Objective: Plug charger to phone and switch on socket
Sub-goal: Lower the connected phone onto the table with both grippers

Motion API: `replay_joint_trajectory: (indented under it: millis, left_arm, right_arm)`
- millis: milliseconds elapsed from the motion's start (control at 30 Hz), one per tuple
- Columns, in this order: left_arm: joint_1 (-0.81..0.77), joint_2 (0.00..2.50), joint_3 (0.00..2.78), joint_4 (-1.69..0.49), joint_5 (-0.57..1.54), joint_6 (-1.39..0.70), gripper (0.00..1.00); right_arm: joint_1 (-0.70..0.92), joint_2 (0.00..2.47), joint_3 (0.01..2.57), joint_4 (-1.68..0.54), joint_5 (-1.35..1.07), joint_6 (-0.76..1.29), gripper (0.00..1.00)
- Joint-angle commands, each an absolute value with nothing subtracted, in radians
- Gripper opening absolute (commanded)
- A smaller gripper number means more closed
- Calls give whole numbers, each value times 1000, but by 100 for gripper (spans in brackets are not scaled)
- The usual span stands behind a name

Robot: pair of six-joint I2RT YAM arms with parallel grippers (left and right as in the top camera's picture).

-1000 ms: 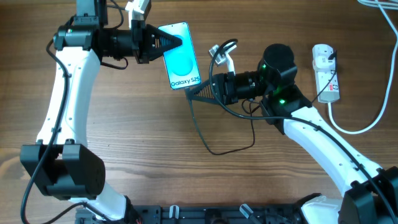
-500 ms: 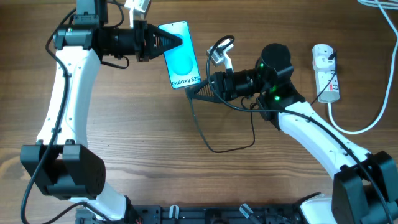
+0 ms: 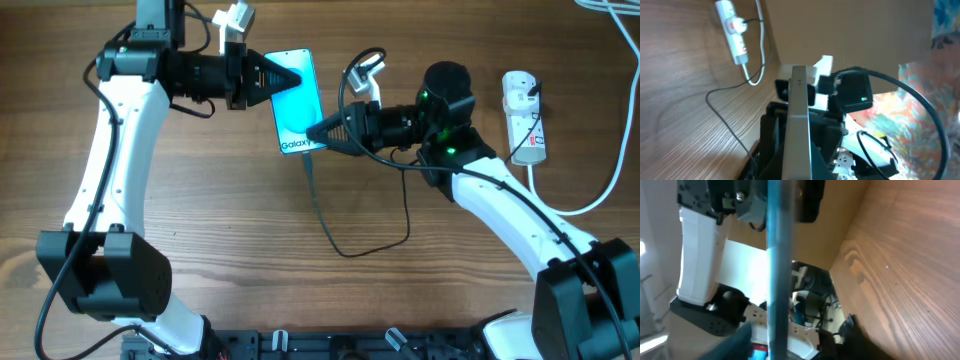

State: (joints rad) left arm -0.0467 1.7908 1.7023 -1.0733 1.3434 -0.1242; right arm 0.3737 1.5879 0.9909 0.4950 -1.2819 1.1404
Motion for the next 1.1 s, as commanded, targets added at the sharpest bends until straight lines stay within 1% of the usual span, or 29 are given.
replay_joint_trajectory:
  millis: [0,133,200,267,367,467,567,667,733,933,1067]
  left_arm:
    - [-44,1779,1702,-1152,1205,-76,4]
    - [-44,1781,1691,-1214,1104,-26,4]
    - [-44,1782,1645,-1200,1045,-26,4]
    - [-44,1784,1583,-1161,1034,-26,4]
    - [-44,1785,1469,-1046,1034,-34,4]
    - [-44,1807,1382,-948,1026,-46,4]
    - [-44,1878,1335,-862,938,-162,4]
    - [-44,1951,1335,-813,908,-174,4]
    - [-44,2003,1335,-779,826,-224,4]
    - [-73,2096,1335,-704,809,-221,4]
    - [-104,2125,1335,-658,741,-221,4]
  right_arm:
    - [351,1599,1013,451,-1269,1012,79]
    - [327,1599,1013,237,-1220,826,82]
    - [327,1599,1013,60,-1111,707,84]
    - [327,1599,1013,-71,-1000,640,85]
    - [328,1599,1013,-252,-830,569,85]
    - [328,1599,1013,-356,-737,540,85]
    - [328,1599,1013,-417,-688,517,85]
    - [328,1599,1013,-431,-688,498,85]
    - [328,1599,1013,-436,-688,496,85]
    - [328,1599,1013,-436,-676,496,85]
    - [328,1599,1013,-439,-676,496,85]
